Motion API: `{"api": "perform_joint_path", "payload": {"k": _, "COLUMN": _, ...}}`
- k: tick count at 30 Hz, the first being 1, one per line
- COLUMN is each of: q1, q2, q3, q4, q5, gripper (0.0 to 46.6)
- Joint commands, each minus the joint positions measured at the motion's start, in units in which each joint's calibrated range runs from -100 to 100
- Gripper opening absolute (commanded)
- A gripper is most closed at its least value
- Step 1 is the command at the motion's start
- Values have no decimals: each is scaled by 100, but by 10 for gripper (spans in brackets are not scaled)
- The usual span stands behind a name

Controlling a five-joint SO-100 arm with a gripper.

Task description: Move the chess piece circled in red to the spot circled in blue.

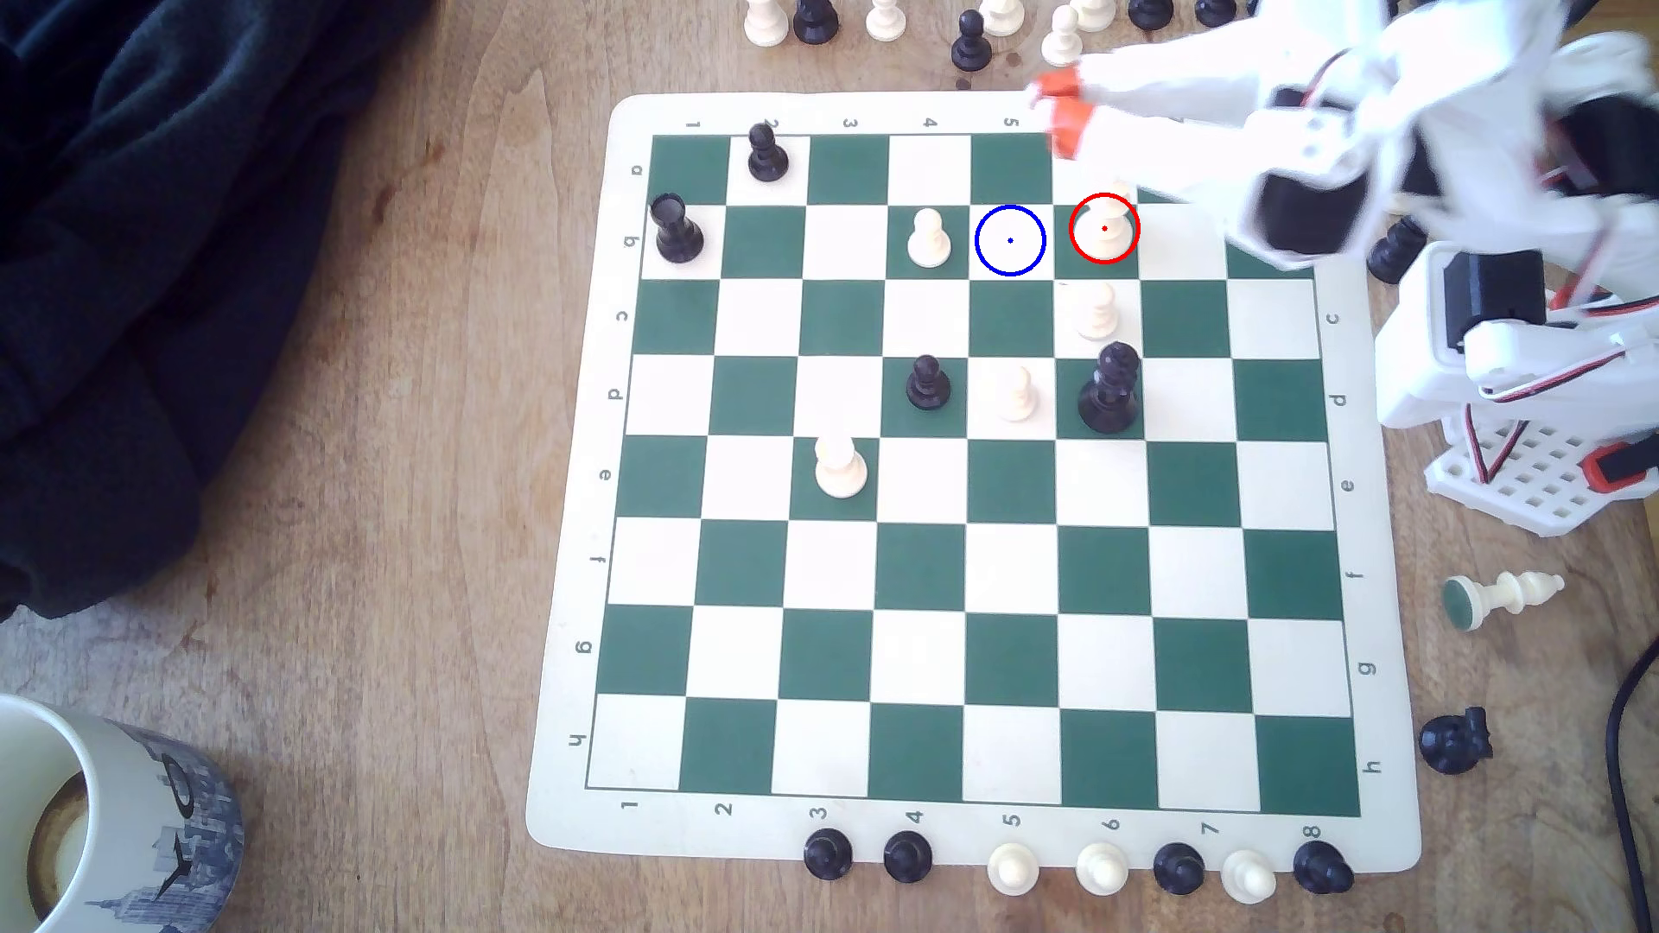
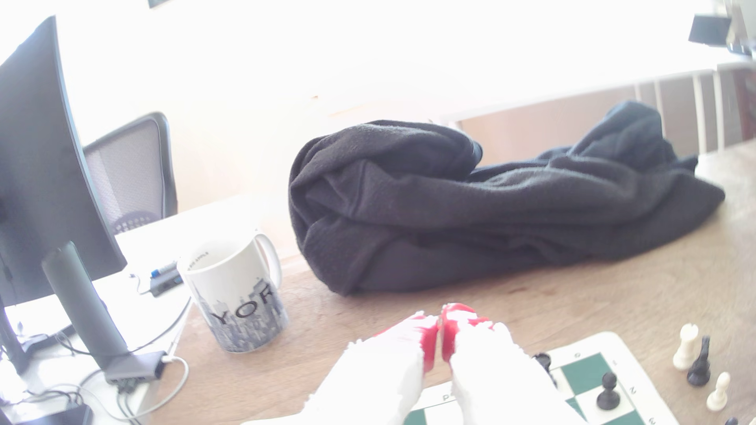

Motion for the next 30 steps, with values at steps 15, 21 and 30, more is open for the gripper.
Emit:
{"api": "perform_joint_path", "payload": {"k": 15, "q1": 1728, "q2": 1890, "q3": -2756, "q4": 3648, "q5": -425, "gripper": 3}}
{"api": "perform_joint_path", "payload": {"k": 21, "q1": 2284, "q2": 3690, "q3": -3890, "q4": 4639, "q5": -816, "gripper": 61}}
{"api": "perform_joint_path", "payload": {"k": 30, "q1": 2198, "q2": 4895, "q3": -4171, "q4": 4746, "q5": -840, "gripper": 143}}
